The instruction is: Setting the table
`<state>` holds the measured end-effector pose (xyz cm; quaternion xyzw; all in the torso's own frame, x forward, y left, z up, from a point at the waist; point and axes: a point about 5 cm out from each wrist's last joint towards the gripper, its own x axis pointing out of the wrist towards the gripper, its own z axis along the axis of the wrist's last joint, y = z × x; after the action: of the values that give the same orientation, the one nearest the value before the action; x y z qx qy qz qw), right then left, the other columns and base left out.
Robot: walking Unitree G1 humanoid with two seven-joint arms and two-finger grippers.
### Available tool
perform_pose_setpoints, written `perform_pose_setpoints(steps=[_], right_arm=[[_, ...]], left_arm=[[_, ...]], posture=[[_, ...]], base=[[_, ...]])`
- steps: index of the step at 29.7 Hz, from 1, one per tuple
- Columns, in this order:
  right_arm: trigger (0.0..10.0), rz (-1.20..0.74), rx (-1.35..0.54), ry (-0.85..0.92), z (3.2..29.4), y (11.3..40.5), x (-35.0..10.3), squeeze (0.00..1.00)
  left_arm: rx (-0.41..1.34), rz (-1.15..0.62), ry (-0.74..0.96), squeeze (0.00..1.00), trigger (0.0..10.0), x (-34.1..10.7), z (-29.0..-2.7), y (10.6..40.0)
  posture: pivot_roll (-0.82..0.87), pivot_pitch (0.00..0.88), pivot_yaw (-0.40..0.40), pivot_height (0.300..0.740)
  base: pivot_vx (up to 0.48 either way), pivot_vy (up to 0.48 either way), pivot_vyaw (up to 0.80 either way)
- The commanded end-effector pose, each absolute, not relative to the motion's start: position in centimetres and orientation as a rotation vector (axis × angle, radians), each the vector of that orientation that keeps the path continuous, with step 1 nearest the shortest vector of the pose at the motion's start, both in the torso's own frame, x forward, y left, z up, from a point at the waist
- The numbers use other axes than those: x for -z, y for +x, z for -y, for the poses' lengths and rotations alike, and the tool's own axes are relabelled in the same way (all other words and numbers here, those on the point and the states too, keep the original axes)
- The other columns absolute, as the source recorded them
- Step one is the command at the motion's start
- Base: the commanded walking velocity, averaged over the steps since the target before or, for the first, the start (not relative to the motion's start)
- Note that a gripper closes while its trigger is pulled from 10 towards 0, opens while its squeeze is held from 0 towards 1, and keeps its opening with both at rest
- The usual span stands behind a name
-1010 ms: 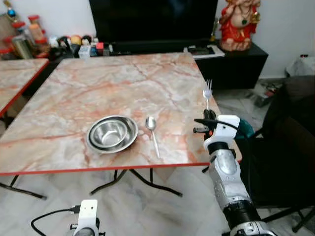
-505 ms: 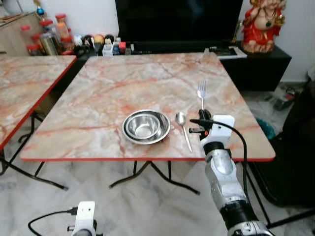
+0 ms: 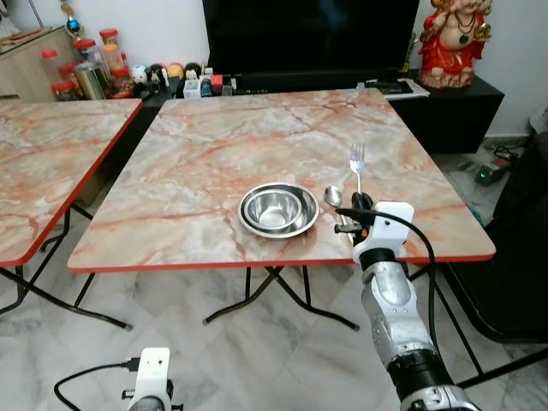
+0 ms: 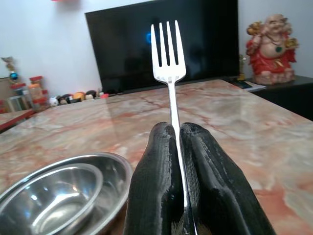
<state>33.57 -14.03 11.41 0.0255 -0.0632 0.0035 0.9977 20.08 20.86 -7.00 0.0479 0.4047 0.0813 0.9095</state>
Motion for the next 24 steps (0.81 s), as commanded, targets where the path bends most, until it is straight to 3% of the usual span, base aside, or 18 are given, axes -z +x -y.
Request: perform_pose_setpoints(steps=[1, 24], right_arm=[[10.0, 0.128, -0.008, 0.046, 14.0, 33.88, -11.7, 0.0], [10.0, 0.121, -0.019, 0.047, 13.71, 34.01, -11.61, 0.0]], left_arm=[[-0.168, -0.836, 0.1, 0.0, 10.0, 6.94, -20.88, 20.19], [-0.169, -0.839, 0.103, 0.0, 10.0, 6.95, -20.92, 20.18]], posture=[[-0.04, 0.0, 0.047, 0.74], [-0.04, 0.0, 0.048, 0.74]], base=[[0.255, 0.0, 0.0], [0.286, 0.0, 0.0]])
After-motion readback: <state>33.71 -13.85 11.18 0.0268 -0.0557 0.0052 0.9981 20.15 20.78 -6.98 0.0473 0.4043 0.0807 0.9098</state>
